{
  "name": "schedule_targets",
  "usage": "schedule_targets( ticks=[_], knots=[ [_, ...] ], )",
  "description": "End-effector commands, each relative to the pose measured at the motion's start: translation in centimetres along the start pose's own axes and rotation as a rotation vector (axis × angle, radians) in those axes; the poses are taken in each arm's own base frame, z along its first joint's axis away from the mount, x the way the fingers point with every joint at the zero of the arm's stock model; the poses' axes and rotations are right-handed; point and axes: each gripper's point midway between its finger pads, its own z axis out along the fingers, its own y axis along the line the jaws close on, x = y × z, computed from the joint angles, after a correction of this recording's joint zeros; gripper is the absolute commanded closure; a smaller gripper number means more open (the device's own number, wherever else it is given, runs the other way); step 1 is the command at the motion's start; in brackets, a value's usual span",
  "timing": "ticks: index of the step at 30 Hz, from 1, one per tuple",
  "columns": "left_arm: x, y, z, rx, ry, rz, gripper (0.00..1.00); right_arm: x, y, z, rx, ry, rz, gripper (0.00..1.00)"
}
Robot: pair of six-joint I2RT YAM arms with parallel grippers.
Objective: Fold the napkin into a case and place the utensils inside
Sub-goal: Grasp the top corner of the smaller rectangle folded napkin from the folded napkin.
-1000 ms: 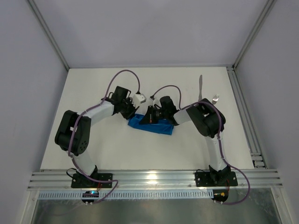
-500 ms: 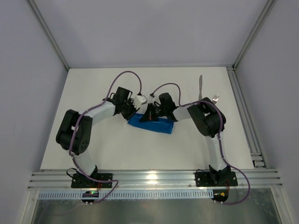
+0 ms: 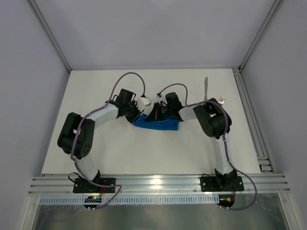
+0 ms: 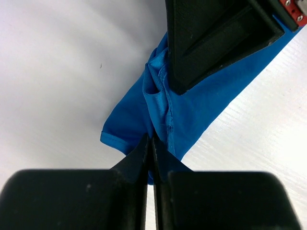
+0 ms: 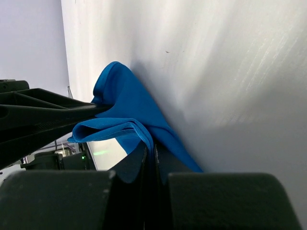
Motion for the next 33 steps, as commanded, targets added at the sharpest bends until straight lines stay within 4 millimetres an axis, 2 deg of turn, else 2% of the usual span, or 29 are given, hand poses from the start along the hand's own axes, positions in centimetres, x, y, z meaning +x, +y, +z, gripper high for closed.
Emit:
schedule_targets(
  ticks=[1, 6, 9, 13, 14, 16, 18, 24, 29, 30, 33],
  knots=[
    [-3.3, 0.7, -0.9, -0.012, -0.086, -0.024, 0.95, -0.5, -2.2, 0.0, 0.096, -0.010, 0.035, 0.91],
    [-4.0, 1.2, -1.0, -0.027, -0.090, -0.048, 0.86, -0.6, -2.4, -0.2, 0.128, -0.009, 0.044, 0.91],
    [-4.7, 1.2, -1.8, -0.029, -0.107, -0.047, 0.73, -0.5, -2.4, -0.1, 0.129, -0.003, 0.049, 0.91],
    [-5.4, 0.4, -3.2, 0.029, -0.140, -0.014, 0.69, -0.5, -2.5, -0.1, 0.129, 0.003, 0.048, 0.91],
    [-5.8, -0.4, -3.4, 0.077, -0.164, 0.027, 0.68, -0.4, -2.5, -0.1, 0.127, 0.007, 0.048, 0.91],
    [-5.4, -1.4, -4.1, 0.126, -0.160, 0.074, 0.62, -0.4, -2.4, 0.0, 0.123, 0.011, 0.046, 0.91],
    [-4.9, -1.5, -4.0, 0.134, -0.142, 0.112, 0.55, -0.4, -2.3, 0.1, 0.115, 0.016, 0.045, 0.91],
    [-3.8, 0.1, -1.0, 0.105, -0.060, 0.030, 0.56, -0.5, -2.2, 0.2, 0.104, 0.024, 0.031, 0.91],
    [-4.7, 0.7, -2.3, 0.047, -0.121, 0.067, 0.52, -0.4, -2.3, 0.1, 0.107, 0.025, 0.029, 0.92],
    [-4.7, 1.0, -2.2, 0.029, -0.119, 0.071, 0.49, -0.5, -2.2, 0.2, 0.105, 0.026, 0.024, 0.92],
    [-4.5, 1.8, -1.4, 0.000, -0.102, 0.075, 0.49, -0.5, -2.2, 0.2, 0.107, 0.033, 0.014, 0.94]
  ],
)
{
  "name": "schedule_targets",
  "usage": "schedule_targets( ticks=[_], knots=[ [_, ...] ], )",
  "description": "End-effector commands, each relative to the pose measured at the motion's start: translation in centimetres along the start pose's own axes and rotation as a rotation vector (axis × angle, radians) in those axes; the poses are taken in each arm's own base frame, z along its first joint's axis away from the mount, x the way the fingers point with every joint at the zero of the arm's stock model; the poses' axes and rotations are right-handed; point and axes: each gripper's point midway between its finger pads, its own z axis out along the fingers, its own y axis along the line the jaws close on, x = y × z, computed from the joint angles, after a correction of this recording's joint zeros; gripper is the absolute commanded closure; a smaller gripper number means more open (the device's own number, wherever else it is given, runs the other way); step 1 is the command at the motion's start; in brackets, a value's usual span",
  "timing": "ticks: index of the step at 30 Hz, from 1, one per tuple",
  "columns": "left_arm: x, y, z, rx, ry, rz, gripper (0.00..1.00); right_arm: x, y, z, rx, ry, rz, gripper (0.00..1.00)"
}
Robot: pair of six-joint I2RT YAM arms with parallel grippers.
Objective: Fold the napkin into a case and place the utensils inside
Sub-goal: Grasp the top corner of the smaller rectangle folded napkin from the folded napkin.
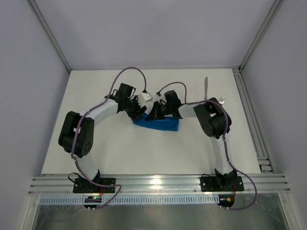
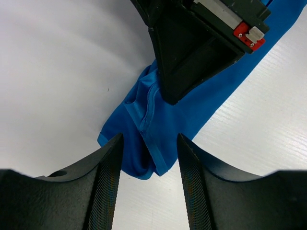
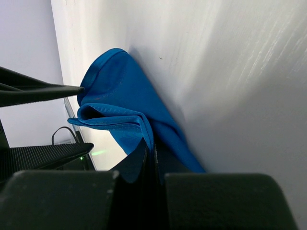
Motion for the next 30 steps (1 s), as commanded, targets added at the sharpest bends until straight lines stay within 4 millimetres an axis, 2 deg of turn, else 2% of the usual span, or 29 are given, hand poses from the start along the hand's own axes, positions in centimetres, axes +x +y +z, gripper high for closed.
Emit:
schedule_targets(
  ticks=[1, 5, 7, 10, 13, 14, 16, 17, 20, 22, 23, 26, 30],
  knots=[
    [-1.6, 1.5, -0.1, -0.059, -0.051, 0.039, 0.49, -0.1, -2.0, 0.3, 0.064, 0.006, -0.004, 0.94],
    [-1.5, -0.3, 0.6, 0.023, -0.071, 0.071, 0.55, 0.0, -2.0, 0.2, 0.070, 0.014, -0.005, 0.94],
    [-1.0, -0.9, 0.7, 0.026, -0.063, 0.090, 0.64, -0.1, -2.0, 0.2, 0.068, 0.013, -0.008, 0.94],
    [-0.3, -1.0, 1.1, 0.029, -0.037, 0.092, 0.69, -0.4, -1.5, 0.2, 0.061, 0.011, -0.021, 0.94],
    [0.0, -0.4, 1.7, 0.002, -0.008, 0.091, 0.80, -0.7, -1.3, 0.1, 0.060, 0.014, -0.038, 0.94],
    [-0.1, -0.1, 1.8, -0.009, -0.007, 0.088, 0.88, -0.8, -1.2, 0.1, 0.062, 0.016, -0.041, 0.94],
    [-0.4, 0.3, 1.8, -0.036, -0.017, 0.073, 0.97, -0.8, -1.0, 0.0, 0.061, 0.020, -0.046, 0.93],
    [-0.4, 0.4, 1.7, -0.043, -0.020, 0.071, 1.00, -0.9, -0.9, 0.0, 0.058, 0.028, -0.053, 0.89],
    [-0.2, 1.1, 1.6, -0.092, -0.011, 0.069, 1.00, -1.1, -0.5, -0.3, 0.068, 0.038, -0.070, 0.84],
    [0.0, 1.6, 1.5, -0.120, -0.003, 0.061, 1.00, -1.7, 0.0, -0.7, 0.080, 0.022, -0.112, 0.75],
    [-0.2, 1.7, 1.4, -0.131, -0.012, 0.054, 1.00, -2.4, 0.8, -1.6, 0.115, 0.028, -0.157, 0.66],
    [-0.3, 1.7, 1.4, -0.133, -0.013, 0.050, 1.00, -3.0, 1.2, -2.3, 0.140, 0.022, -0.204, 0.60],
    [-0.3, 1.8, 1.5, -0.133, -0.008, 0.044, 1.00, -4.2, 1.7, -3.3, 0.190, 0.003, -0.268, 0.44]
  ],
)
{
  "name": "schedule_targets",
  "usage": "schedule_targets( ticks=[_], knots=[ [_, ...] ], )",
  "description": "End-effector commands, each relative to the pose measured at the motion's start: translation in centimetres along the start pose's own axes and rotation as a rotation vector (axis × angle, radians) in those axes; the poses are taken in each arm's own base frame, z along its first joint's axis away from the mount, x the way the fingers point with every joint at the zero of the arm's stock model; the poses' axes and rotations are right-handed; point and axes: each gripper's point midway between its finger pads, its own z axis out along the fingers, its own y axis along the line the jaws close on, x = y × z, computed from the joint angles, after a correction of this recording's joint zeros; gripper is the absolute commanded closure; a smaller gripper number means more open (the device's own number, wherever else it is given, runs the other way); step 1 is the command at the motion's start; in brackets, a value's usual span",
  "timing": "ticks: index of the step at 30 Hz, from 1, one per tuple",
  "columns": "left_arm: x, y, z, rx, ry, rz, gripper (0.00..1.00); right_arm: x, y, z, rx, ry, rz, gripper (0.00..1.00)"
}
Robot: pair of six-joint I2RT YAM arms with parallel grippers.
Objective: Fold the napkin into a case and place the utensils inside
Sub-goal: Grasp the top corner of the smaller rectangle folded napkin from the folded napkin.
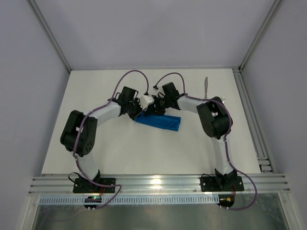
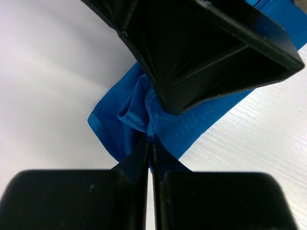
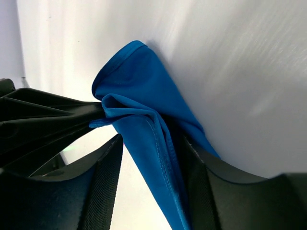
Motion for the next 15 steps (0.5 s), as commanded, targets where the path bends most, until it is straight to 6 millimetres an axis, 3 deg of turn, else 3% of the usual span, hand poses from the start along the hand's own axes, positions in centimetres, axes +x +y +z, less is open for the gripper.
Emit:
schedule_targets(
  ticks=[1, 9, 13, 15],
  knots=[
    [-1.0, 0.6, -0.1, -0.032, -0.028, -0.002, 1.00, -2.0, 0.5, -2.6, 0.096, -0.032, -0.109, 0.43],
    [-1.4, 0.7, 0.1, -0.031, -0.041, -0.020, 1.00, -4.5, -0.1, -5.5, 0.242, -0.106, -0.150, 0.43],
    [-1.5, 0.8, 0.2, -0.033, -0.044, -0.024, 1.00, -4.6, -0.3, -7.3, 0.313, -0.143, -0.170, 0.51],
    [-1.6, 0.8, 0.1, -0.036, -0.046, -0.026, 1.00, -5.6, 0.7, -8.5, 0.313, -0.202, -0.186, 0.63]
  ],
)
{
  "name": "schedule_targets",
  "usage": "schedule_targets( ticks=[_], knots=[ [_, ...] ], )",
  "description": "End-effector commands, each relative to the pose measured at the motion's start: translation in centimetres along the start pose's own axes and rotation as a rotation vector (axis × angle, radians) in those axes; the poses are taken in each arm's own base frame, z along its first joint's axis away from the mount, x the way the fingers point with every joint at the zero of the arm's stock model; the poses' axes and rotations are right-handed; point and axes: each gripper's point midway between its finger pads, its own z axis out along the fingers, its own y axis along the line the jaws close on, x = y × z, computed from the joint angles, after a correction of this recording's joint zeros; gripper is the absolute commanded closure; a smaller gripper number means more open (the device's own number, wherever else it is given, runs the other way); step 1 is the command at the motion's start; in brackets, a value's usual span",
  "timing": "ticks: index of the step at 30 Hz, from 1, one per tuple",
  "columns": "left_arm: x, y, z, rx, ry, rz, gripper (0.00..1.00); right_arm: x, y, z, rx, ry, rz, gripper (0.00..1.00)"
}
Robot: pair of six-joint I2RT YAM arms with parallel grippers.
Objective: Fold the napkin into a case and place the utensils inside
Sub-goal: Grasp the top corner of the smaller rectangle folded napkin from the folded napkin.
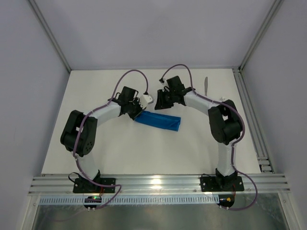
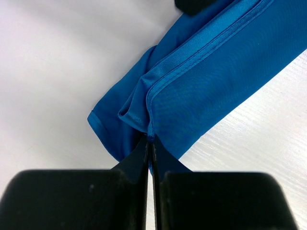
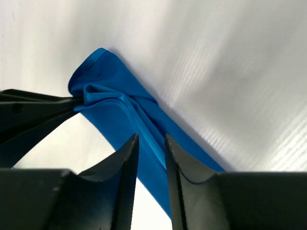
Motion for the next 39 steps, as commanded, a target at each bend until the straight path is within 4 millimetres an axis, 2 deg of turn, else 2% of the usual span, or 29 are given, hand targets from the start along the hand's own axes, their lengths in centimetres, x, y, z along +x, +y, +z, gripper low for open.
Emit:
schedule_targets(
  ticks=[1, 2, 3, 4, 5, 6, 7, 8, 9, 10, 12, 14, 18, 23, 27, 30, 33, 35, 37, 39],
  knots=[
    [-1.6, 0.8, 0.1, -0.027, -0.048, -0.002, 1.00, -2.5, 0.9, -3.7, 0.038, -0.127, -0.039, 0.70],
    [-1.5, 0.7, 0.1, -0.025, -0.045, -0.001, 1.00, -2.3, 1.5, -3.8, 0.005, -0.135, -0.006, 0.83],
    [-1.5, 0.7, 0.2, -0.024, -0.046, -0.009, 1.00, -2.8, 3.1, -3.9, -0.080, -0.164, -0.003, 0.89],
    [-1.6, 0.7, 0.2, -0.024, -0.051, -0.010, 1.00, -1.3, 3.2, -3.2, -0.118, -0.138, 0.035, 0.95],
    [-1.7, 0.8, 0.1, -0.029, -0.052, -0.011, 1.00, -0.8, 3.8, -2.8, -0.167, -0.130, 0.068, 0.96],
    [-1.8, 0.8, 0.1, -0.029, -0.056, -0.013, 1.00, -1.7, 5.2, -2.5, -0.244, -0.179, 0.114, 0.96],
    [-1.8, 0.8, 0.1, -0.031, -0.057, -0.014, 1.00, 0.2, 5.3, -1.5, -0.285, -0.140, 0.156, 0.96],
    [-1.9, 0.9, 0.1, -0.032, -0.058, -0.012, 1.00, 0.5, 5.5, -1.0, -0.312, -0.141, 0.191, 0.96],
    [-1.8, 0.9, 0.1, -0.031, -0.057, -0.012, 1.00, -0.2, 6.3, -0.8, -0.362, -0.172, 0.234, 0.96],
    [-1.8, 0.9, 0.1, -0.032, -0.055, -0.014, 1.00, 0.8, 6.1, 0.2, -0.373, -0.152, 0.262, 0.96],
    [-1.8, 0.8, 0.1, -0.031, -0.054, -0.018, 1.00, 0.5, 7.2, 0.8, -0.408, -0.158, 0.269, 0.96],
    [-1.7, 0.8, 0.1, -0.029, -0.050, -0.022, 1.00, 0.9, 6.9, 2.0, -0.401, -0.142, 0.284, 0.96],
    [-1.7, 0.8, 0.2, -0.031, -0.047, -0.026, 1.00, 0.1, 7.0, 2.8, -0.422, -0.164, 0.306, 0.96],
    [-1.9, 0.7, 0.3, -0.026, -0.047, -0.026, 1.00, 0.7, 6.0, 4.1, -0.392, -0.144, 0.362, 0.96],
    [-2.0, -0.6, 0.4, 0.018, -0.040, 0.046, 1.00, 2.0, 4.1, 5.5, -0.326, -0.130, 0.440, 0.96],
    [-1.4, -1.7, 0.9, 0.023, 0.014, 0.139, 1.00, 2.3, 4.1, 5.9, -0.331, -0.118, 0.469, 0.96],
    [0.0, -2.7, 1.7, 0.032, 0.084, 0.202, 1.00, 2.4, 4.2, 5.4, -0.355, -0.131, 0.501, 0.96],
    [0.9, -2.8, 1.9, 0.021, 0.098, 0.224, 1.00, 1.8, 4.8, 4.4, -0.397, -0.157, 0.507, 0.93],
    [1.4, -2.6, 1.9, 0.006, 0.105, 0.241, 1.00, 2.0, 4.9, 3.7, -0.409, -0.148, 0.520, 0.80],
    [1.6, -2.6, 2.0, -0.001, 0.103, 0.249, 1.00, 2.3, 5.0, 3.5, -0.415, -0.131, 0.520, 0.75]
  ],
)
